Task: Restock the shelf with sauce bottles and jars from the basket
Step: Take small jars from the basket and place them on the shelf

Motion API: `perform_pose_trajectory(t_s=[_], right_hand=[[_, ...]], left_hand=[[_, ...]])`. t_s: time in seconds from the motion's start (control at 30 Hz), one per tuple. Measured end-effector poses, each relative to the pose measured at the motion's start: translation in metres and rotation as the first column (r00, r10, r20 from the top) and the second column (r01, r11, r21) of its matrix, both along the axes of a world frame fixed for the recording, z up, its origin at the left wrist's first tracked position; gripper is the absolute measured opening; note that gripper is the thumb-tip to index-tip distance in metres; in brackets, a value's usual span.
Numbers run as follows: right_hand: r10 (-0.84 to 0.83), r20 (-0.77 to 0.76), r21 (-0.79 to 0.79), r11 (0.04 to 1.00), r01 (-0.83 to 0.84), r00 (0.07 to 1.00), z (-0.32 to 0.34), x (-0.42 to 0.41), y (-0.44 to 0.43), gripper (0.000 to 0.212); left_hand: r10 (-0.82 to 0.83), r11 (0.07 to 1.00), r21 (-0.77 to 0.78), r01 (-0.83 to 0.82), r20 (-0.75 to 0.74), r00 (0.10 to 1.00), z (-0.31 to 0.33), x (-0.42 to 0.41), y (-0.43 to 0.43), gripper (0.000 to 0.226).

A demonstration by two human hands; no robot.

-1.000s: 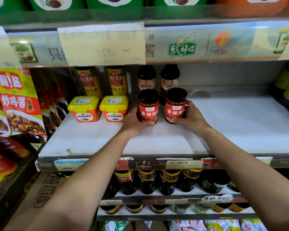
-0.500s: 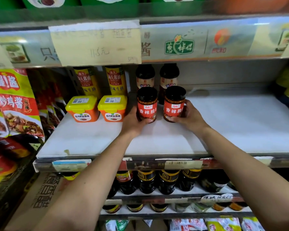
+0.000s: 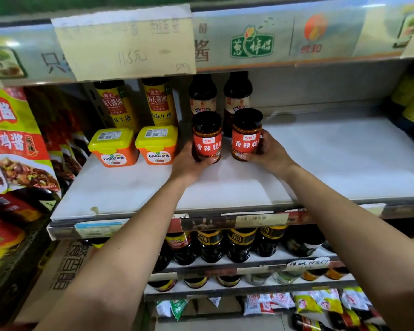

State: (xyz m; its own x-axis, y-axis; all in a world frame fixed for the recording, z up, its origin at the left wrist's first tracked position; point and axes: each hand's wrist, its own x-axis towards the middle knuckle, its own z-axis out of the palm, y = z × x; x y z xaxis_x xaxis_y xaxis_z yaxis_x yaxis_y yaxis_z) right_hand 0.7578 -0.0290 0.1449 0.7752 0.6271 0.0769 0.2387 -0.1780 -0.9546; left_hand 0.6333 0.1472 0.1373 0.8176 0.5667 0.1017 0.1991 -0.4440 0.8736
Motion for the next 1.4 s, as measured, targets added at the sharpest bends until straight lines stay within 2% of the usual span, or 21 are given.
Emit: perform_pose_trajectory(t_s=[0.2,0.33,0.53,0.73,0.9,1.0,1.17,1.4], right_hand=[[-0.174,0.038,-0.001,0.985,0.174,0.984,-0.002,-0.017,-0.014,0.071],[-0.205,0.136,0.033,0.979,0.203,0.969,0.000,-0.038,-0.034,0.056],[0.046,0.171,0.098,0.993,-0.064,0.984,0.018,-0.083,-0.055,0.028],[0.395,0.129,0.105,0.906,-0.409,0.909,0.017,-0.145,-0.050,0.025],[0.581,0.067,0.070,0.808,-0.585,0.811,-0.002,-0.203,-0.023,0.024],[0.683,0.055,0.025,0.728,-0.685,0.728,-0.017,-0.243,0.003,0.023],[0.816,-0.016,-0.026,0.578,-0.816,0.578,-0.053,-0.319,0.046,0.021],[0.921,-0.122,-0.115,0.356,-0.927,0.369,-0.093,-0.418,0.102,0.024]], left_hand=[[-0.037,0.990,-0.135,0.040,0.028,0.999,0.001,-0.008,0.002,0.059],[0.069,0.989,-0.131,-0.062,0.054,0.996,0.003,-0.027,-0.010,0.054],[0.231,0.973,-0.025,-0.230,0.155,0.961,0.017,-0.087,-0.043,0.033],[0.450,0.893,-0.117,-0.435,0.238,0.861,0.007,-0.187,-0.080,0.022],[0.605,0.793,-0.202,-0.574,0.163,0.779,-0.012,-0.270,-0.102,0.018],[0.708,0.704,-0.175,-0.688,0.090,0.701,-0.026,-0.323,-0.111,0.017],[0.839,0.527,-0.184,-0.829,-0.039,0.542,-0.052,-0.410,-0.124,0.012],[0.944,0.279,-0.267,-0.922,-0.102,0.315,-0.091,-0.516,-0.129,0.014]])
